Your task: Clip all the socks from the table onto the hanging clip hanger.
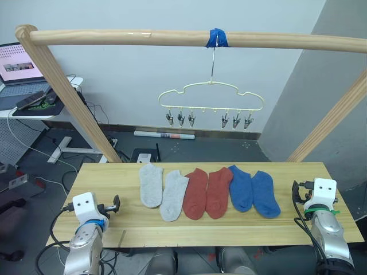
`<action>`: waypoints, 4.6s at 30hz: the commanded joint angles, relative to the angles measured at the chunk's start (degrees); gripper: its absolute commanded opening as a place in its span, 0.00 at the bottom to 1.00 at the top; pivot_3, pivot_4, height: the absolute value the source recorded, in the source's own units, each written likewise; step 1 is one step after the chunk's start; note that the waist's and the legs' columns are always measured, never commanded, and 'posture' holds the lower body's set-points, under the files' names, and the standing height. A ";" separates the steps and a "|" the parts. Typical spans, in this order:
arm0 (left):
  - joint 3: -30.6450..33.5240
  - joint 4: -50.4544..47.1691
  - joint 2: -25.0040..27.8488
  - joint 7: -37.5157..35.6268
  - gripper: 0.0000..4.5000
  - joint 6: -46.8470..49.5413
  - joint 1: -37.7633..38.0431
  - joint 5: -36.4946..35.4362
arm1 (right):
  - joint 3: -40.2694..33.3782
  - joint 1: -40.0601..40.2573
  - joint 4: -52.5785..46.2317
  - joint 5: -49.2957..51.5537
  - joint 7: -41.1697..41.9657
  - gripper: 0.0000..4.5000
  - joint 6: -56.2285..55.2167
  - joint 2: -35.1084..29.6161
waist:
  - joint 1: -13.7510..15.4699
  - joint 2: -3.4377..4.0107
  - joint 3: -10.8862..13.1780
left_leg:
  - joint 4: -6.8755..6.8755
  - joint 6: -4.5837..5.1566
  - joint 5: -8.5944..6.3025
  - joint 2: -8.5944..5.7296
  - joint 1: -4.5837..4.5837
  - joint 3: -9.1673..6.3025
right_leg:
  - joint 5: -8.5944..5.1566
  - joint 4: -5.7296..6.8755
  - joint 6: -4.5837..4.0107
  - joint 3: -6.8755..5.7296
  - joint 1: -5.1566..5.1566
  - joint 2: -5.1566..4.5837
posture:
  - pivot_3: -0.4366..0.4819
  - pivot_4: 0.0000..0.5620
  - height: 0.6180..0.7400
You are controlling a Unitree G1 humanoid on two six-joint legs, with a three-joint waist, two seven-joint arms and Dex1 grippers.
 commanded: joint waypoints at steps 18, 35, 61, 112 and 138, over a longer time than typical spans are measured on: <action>1.06 -13.68 3.14 -8.15 0.99 -2.82 1.90 -3.34 | 1.70 6.10 -15.93 1.03 5.71 1.00 4.67 -1.24 | -0.09 -0.17 1.28 | -0.07 -0.10 -0.14 0.07 -0.07 -0.02 | -0.18 -0.03 -0.02 -0.01 -0.07 0.00 | 0.42 0.30 1.00; -8.36 -25.73 2.59 -12.04 0.99 -1.23 -12.84 -2.38 | 24.61 -7.66 -48.95 21.14 33.25 1.00 26.42 -3.59 | -0.43 0.01 1.66 | 0.05 -0.24 -0.27 0.56 -1.02 -0.04 | -0.10 0.06 0.28 -0.27 -0.94 0.46 | 0.35 0.31 1.00; -12.44 -4.06 -2.16 -13.89 0.99 -10.86 -32.14 -0.12 | 31.65 -21.61 -39.18 10.67 27.48 1.00 20.74 7.49 | -3.23 0.00 1.66 | 0.20 -0.25 -0.27 0.64 -1.08 -0.05 | 0.18 0.09 -0.06 -0.22 -0.99 0.62 | 0.25 0.26 1.00; -8.82 -1.75 -1.68 -11.35 0.99 -10.51 -33.71 -1.24 | 30.61 -23.14 -41.11 12.45 29.12 1.00 22.99 6.24 | -5.03 0.00 1.66 | 0.23 -0.23 -0.26 0.71 -1.04 -0.07 | 0.23 0.19 -0.08 -0.16 -1.00 0.73 | 0.25 0.29 1.00; -9.77 -0.58 -2.28 -13.89 0.00 -11.76 -34.00 -1.24 | 30.24 -23.53 -41.01 12.73 29.04 1.00 23.03 6.55 | -5.15 0.01 1.66 | 0.23 -0.23 -0.26 0.72 -1.00 -0.07 | 0.24 0.24 -0.09 -0.15 -1.00 0.75 | 0.25 0.30 1.00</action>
